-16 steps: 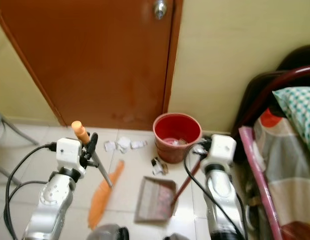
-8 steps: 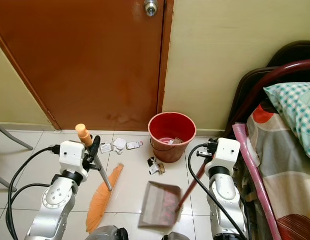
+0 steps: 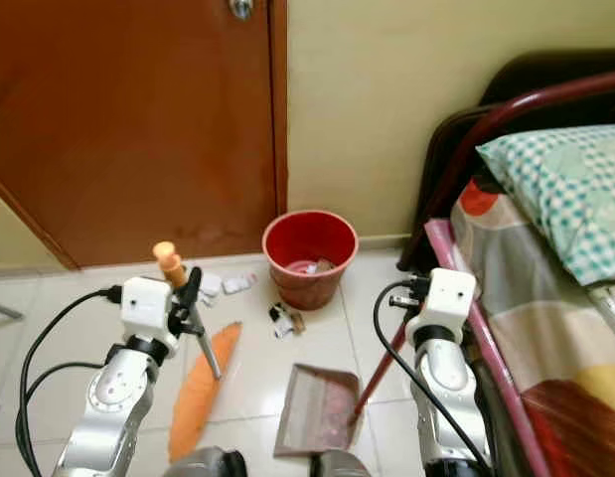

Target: Sweep floor

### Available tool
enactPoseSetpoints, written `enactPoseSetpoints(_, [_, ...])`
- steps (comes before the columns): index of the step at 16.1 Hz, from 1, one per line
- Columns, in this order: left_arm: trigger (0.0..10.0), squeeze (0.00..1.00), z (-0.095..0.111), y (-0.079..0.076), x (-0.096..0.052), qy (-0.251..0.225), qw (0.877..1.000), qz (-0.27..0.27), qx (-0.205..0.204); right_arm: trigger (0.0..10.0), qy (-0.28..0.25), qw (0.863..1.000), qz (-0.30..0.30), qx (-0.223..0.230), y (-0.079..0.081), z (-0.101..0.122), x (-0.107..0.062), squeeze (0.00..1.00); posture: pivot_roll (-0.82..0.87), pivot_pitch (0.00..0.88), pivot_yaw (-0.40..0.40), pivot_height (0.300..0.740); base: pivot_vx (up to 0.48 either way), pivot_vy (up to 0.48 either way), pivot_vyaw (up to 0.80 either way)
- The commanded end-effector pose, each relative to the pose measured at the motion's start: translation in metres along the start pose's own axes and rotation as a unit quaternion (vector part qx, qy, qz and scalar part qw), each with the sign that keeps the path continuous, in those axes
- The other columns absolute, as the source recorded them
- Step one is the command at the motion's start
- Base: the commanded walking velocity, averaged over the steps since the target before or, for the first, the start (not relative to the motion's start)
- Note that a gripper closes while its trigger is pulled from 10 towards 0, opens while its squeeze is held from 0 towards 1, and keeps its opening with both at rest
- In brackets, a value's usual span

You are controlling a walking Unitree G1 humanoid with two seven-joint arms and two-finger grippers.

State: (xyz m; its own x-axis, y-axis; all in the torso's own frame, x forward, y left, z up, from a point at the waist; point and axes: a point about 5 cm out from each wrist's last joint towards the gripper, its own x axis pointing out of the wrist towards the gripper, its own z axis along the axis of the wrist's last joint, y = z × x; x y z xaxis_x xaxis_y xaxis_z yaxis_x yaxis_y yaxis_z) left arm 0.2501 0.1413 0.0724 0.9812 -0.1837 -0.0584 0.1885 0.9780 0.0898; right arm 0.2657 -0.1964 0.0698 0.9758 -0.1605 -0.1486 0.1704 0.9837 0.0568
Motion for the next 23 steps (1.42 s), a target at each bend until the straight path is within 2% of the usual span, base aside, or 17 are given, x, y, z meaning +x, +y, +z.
enactPoseSetpoints(1, [10.0, 0.00, 0.0083, 0.0007, 0.0012, -0.015, 1.000, 0.005, -0.003, 10.0, -0.032, 0.999, 0.009, 0.004, 0.0028, 0.0190, 0.0037, 0.00, -0.01, 0.107, -0.053, 0.740, 0.000, 0.000, 0.00])
enactPoseSetpoints(6, [10.0, 0.00, 0.0048, -0.0016, -0.0038, -0.011, 1.000, -0.013, -0.011, 10.0, -0.021, 1.000, 0.004, 0.001, -0.0034, 0.0159, -0.0003, 0.00, -0.02, 0.111, -0.054, 0.740, 0.000, 0.000, -0.58])
enactPoseSetpoints(10, [10.0, 0.00, 0.0055, -0.0012, -0.0005, -0.011, 1.000, -0.016, -0.008, 10.0, -0.021, 1.000, 0.004, 0.000, -0.0016, 0.0166, 0.0019, 0.00, -0.02, 0.090, -0.043, 0.740, 0.246, 0.000, 0.00])
enactPoseSetpoints(20, [10.0, 0.00, 0.0044, -0.0054, 0.0023, -0.010, 0.999, -0.030, -0.005, 10.0, -0.018, 1.000, -0.004, -0.008, -0.0059, 0.0142, 0.0073, 0.00, -0.01, 0.072, -0.034, 0.740, 0.024, 0.000, 0.00])
enactPoseSetpoints(23, [10.0, 0.00, 0.0050, -0.0065, 0.0026, -0.011, 0.999, -0.034, -0.004, 10.0, -0.017, 1.000, -0.004, -0.006, -0.0046, 0.0133, 0.0083, 0.00, -0.01, 0.071, -0.032, 0.740, 0.255, 0.000, -0.74])
